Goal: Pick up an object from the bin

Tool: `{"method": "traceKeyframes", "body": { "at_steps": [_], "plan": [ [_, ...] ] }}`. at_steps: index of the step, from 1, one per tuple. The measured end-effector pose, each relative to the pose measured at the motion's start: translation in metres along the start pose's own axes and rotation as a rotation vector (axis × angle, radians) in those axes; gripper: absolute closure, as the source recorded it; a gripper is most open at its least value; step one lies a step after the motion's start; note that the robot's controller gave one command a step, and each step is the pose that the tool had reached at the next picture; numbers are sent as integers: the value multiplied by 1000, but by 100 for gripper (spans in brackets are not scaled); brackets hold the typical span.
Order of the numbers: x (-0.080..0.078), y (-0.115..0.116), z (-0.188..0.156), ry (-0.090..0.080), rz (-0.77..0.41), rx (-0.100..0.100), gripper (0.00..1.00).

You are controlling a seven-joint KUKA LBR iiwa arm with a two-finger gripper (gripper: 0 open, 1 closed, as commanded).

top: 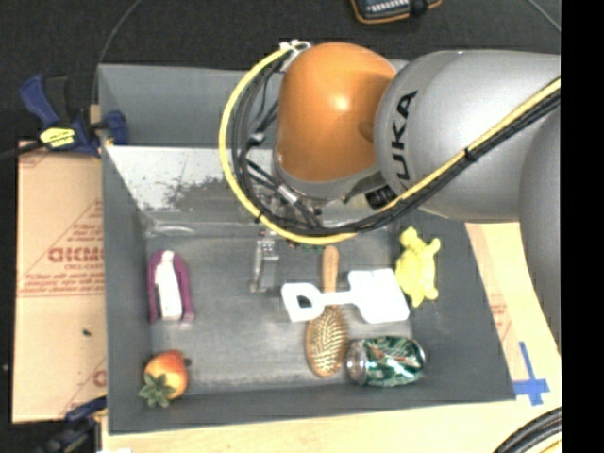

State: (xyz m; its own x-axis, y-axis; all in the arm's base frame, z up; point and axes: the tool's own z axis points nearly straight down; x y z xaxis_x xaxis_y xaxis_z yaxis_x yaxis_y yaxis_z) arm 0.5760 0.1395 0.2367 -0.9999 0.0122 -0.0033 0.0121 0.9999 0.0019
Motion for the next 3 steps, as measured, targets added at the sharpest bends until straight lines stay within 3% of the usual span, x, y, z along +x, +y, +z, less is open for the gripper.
{"method": "traceKeyframes", "body": {
  "at_steps": [1, 2, 3],
  "plan": [
    [0, 0, 0, 0, 0, 0, 0],
    [-29, -17, 14, -11, -29, -5, 0],
    [-35, -60, 9, -15, -87, -3, 0]
  ]
}}
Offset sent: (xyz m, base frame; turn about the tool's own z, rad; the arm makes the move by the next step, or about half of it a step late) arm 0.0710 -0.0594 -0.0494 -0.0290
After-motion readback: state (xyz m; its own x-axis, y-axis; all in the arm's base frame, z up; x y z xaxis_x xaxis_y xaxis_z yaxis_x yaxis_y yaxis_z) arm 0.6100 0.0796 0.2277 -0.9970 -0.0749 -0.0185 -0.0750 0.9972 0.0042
